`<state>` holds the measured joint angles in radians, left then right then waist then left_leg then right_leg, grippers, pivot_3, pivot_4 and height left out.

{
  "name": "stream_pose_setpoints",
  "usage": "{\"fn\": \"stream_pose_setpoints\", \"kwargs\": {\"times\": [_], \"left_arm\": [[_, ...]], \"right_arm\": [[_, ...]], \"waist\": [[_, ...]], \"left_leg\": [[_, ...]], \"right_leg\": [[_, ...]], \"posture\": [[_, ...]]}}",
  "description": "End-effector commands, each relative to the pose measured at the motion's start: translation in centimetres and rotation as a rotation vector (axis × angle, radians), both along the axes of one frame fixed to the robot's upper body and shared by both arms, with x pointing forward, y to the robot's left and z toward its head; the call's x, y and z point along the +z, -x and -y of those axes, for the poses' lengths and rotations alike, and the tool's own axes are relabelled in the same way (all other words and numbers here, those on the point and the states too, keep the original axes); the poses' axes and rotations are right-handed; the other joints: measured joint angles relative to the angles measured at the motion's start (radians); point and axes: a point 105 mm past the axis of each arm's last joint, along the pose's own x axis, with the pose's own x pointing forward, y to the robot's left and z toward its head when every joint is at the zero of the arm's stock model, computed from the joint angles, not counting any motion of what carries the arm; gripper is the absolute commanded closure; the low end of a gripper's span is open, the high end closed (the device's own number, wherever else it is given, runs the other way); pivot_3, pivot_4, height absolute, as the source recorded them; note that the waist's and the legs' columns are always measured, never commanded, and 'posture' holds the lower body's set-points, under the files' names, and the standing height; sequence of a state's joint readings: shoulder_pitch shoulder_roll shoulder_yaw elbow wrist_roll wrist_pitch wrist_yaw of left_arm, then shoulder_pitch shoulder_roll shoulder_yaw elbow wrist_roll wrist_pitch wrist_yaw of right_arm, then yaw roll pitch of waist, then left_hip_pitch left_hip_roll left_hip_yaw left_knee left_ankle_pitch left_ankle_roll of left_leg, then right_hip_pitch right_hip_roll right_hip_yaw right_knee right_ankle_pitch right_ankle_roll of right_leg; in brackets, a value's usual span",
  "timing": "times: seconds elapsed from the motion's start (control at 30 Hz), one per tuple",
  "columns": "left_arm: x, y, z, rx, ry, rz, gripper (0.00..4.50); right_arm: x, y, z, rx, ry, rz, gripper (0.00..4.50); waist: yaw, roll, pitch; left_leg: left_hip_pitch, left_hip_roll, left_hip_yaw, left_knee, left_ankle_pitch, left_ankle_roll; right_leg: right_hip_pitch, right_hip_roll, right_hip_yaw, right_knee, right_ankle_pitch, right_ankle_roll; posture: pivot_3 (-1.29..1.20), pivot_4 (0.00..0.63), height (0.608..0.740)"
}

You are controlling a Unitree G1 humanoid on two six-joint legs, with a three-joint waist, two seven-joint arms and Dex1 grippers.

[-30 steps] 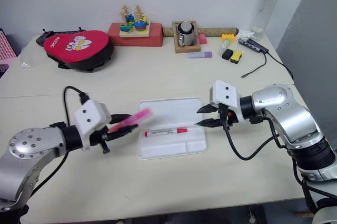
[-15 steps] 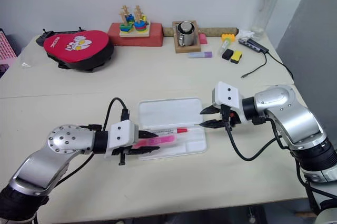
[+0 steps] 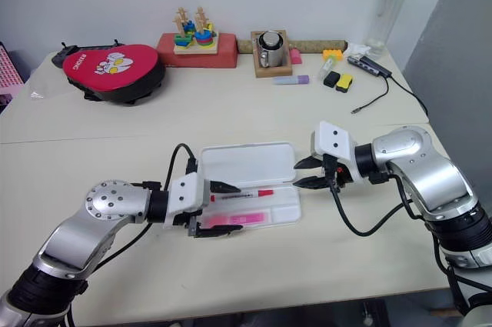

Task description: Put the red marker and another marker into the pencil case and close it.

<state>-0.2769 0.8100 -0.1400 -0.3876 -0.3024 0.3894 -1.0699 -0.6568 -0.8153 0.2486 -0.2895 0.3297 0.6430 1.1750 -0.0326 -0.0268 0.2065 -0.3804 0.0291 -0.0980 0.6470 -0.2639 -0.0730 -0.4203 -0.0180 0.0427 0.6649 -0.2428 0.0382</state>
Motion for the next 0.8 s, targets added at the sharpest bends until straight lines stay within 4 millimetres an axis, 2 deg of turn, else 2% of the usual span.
{"fn": "stream_pose_setpoints", "kwargs": {"times": [0.03,0.2,0.4,0.5,0.63,0.8], "left_arm": [[3.1,-0.5,-1.1,0.058,0.071,0.058,0.03],[4.2,-0.2,-2.0,0.086,0.092,0.052,0.03],[6.1,1.1,-3.3,0.123,0.075,0.052,0.03],[6.8,0.9,-3.5,0.162,0.076,0.088,0.03],[7.1,0.5,-3.6,0.202,0.090,0.113,0.03],[7.5,-0.3,-3.5,0.261,0.137,0.144,0.03]], "right_arm": [[1.3,-1.0,0.6,-0.051,0.003,0.080,2.75],[1.2,-2.1,1.3,-0.110,0.018,0.099,2.75],[0.6,-5.6,3.7,-0.275,0.048,0.156,2.75],[0.5,-7.6,4.4,-0.387,0.017,0.191,2.75],[0.1,-8.9,4.9,-0.452,0.013,0.206,2.75],[-1.6,-10.5,5.1,-0.551,-0.018,0.158,2.75]], "waist": [[-0.001,0.000,0.000],[-0.001,0.000,0.000],[-0.002,0.000,0.000],[-0.002,0.000,0.000],[-0.003,0.000,0.000],[-0.003,0.000,0.000]], "left_leg": [[0.000,0.000,0.000,0.000,0.000,0.000],[0.000,0.000,0.000,0.000,0.000,0.000],[0.000,0.000,0.000,0.000,0.000,0.000],[0.000,0.000,0.001,0.000,0.000,0.000],[0.000,0.000,0.001,0.000,0.000,0.000],[0.000,0.000,0.001,0.000,0.000,0.000]], "right_leg": [[0.000,0.000,0.000,0.000,0.000,0.000],[0.000,0.000,0.000,0.000,0.000,0.000],[0.000,0.000,0.000,0.000,0.000,0.000],[0.000,0.000,0.000,0.000,0.000,0.000],[0.000,0.000,0.001,0.000,0.000,0.000],[0.000,0.000,0.001,0.000,0.000,0.000]], "posture": [[0.00,0.150,0.740],[0.00,0.150,0.740],[0.00,0.150,0.740],[0.00,0.150,0.740],[0.00,0.150,0.740],[0.00,0.150,0.740]]}}
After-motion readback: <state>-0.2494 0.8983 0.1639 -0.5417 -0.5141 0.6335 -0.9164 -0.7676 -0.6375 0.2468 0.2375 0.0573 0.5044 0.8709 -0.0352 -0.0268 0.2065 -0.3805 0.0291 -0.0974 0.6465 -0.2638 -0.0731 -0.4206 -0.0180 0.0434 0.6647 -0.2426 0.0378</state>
